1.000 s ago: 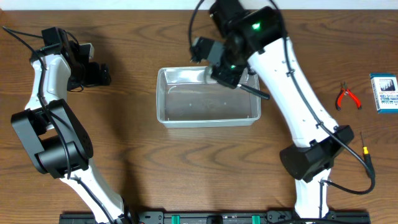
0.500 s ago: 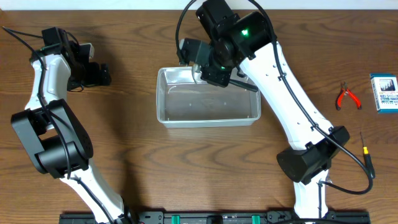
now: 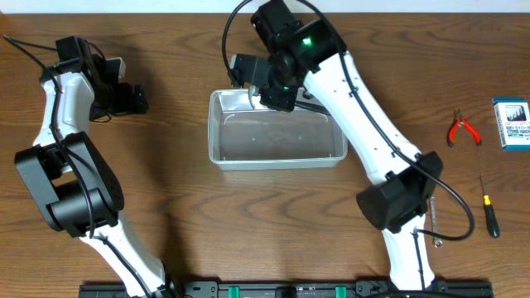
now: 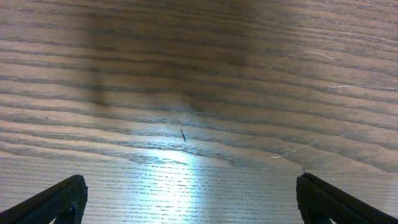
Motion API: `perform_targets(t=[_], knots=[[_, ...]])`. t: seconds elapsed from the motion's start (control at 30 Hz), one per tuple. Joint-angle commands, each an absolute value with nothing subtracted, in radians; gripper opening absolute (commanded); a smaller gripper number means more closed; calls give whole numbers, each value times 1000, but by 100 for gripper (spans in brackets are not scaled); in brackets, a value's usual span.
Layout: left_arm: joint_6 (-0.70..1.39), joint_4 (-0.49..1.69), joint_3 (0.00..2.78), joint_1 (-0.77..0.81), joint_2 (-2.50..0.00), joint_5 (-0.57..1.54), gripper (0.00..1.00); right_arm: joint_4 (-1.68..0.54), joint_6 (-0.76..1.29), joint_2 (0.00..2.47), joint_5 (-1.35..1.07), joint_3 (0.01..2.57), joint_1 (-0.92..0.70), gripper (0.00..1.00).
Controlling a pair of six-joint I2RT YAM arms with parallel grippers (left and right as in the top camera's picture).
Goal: Pack container
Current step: 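Lift the hammer and carry it left over the clear container, then lower the hammer into the container and open the right gripper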
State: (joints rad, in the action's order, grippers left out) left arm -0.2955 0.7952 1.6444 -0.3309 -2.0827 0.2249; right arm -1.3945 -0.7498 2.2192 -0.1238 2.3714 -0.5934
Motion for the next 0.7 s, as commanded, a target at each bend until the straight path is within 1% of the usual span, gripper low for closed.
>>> perform_targets(t=[0.0,0.33,0.67], knots=[[-301,795,1640,-331,-2087,216,98,-1367,-788,2245,-140,2368,-603,4],[-301,795,1640,-331,-2087,216,98,-1393,-849,2312,-160,2368,-603,3],[-301,795,1640,-331,-2087,216,98,-1399,-850,2377,-166,2366,-603,2]])
